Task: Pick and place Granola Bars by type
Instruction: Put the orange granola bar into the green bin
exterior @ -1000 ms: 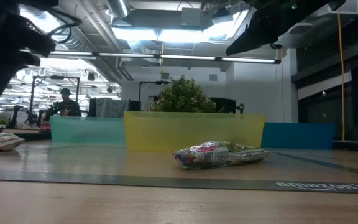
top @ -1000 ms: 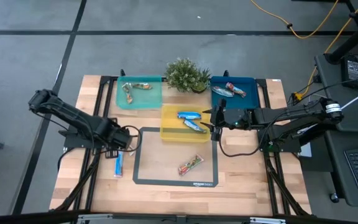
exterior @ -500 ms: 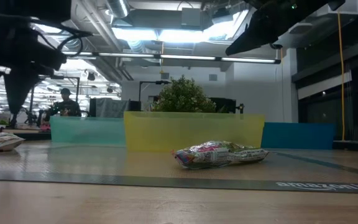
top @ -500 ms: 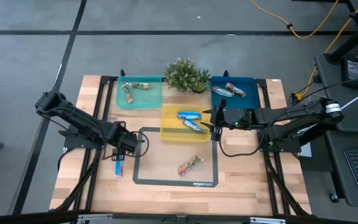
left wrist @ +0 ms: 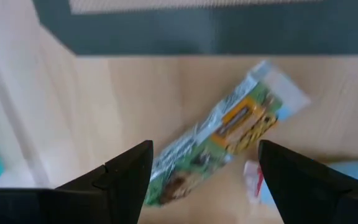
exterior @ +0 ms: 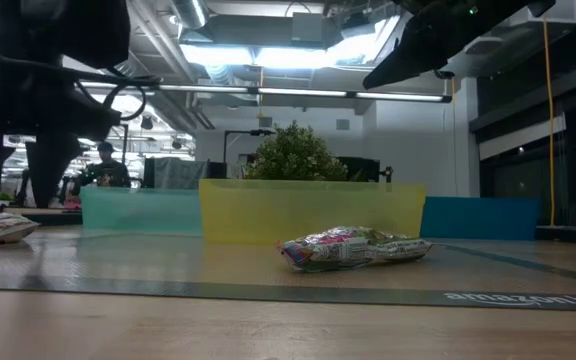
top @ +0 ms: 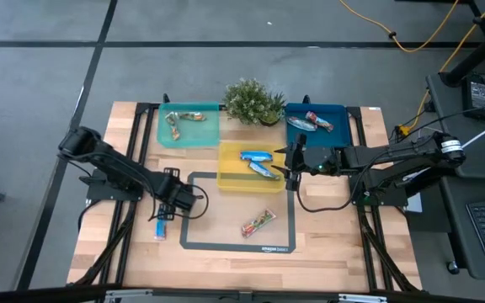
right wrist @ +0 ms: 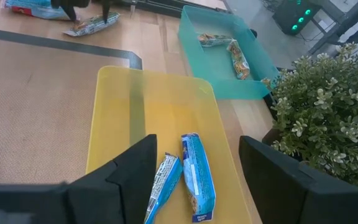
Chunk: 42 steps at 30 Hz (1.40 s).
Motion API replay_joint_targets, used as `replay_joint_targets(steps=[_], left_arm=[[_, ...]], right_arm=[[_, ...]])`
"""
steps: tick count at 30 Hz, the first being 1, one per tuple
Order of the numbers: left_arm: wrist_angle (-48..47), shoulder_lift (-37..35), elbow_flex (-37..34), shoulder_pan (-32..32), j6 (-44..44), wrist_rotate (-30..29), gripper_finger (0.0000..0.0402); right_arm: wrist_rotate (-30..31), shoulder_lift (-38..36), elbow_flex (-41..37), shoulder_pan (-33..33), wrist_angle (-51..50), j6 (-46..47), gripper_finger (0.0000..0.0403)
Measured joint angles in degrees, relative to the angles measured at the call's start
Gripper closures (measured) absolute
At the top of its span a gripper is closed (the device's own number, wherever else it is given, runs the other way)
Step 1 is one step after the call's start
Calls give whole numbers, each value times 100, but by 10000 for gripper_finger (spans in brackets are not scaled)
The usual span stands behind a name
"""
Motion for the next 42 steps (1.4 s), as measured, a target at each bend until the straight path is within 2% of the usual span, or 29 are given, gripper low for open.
replay_joint_targets(steps=[10,16,21,31,36,42], left_arm=[[639,248,-295,214,156,475,121],[693,224,-442,305,-65,724,141],[710,224,-442,300,-96,790,183],[610,223,-301,300,-85,720,294],[356,27,195,300,-27,678,335],[-111,-312,1188,300,-86,407,359]], right_arm=[[-1,0,2,-1,-2,-3,174],[0,0,2,-1,-2,-9,174],[-2,0,2,0,-2,-7,174],[0,0,2,-2,-2,-9,174],[-2,0,2,-2,5,-7,174],[-2,-2,2,-2,35,-5,174]])
